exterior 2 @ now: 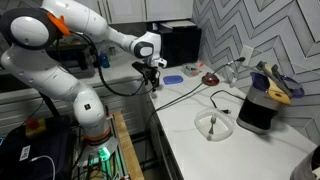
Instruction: Put the lunchbox on top of the mini oven
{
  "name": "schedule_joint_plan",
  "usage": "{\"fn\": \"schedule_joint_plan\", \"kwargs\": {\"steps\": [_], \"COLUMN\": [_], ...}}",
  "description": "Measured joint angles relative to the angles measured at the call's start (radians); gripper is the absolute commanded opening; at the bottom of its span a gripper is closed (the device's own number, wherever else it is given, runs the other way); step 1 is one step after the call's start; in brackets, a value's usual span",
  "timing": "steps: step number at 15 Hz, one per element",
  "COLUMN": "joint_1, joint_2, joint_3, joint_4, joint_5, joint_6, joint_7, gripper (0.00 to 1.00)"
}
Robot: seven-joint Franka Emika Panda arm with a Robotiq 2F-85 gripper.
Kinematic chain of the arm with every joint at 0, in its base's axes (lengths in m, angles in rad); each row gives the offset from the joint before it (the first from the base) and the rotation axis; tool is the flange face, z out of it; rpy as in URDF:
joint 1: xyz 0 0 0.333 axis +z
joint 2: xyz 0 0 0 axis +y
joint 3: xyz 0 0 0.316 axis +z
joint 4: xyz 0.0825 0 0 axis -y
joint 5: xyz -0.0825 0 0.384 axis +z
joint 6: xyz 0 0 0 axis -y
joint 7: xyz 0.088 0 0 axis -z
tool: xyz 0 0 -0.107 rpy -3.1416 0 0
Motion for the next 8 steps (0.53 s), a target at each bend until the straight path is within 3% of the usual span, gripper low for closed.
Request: {"fn": "schedule_joint_plan", "kwargs": {"steps": [5, 8], "joint_1": [-0.007, -0.063], "joint_2": [0.001, -0.012], "joint_3": [0.000, -0.002], "joint_4": [0.004, 0.013], "joint_5": [-0.008, -0.091], "joint_6": [0.026, 0.115], "joint_7": [0.025, 0.101], "gripper": [1.00, 1.00]}}
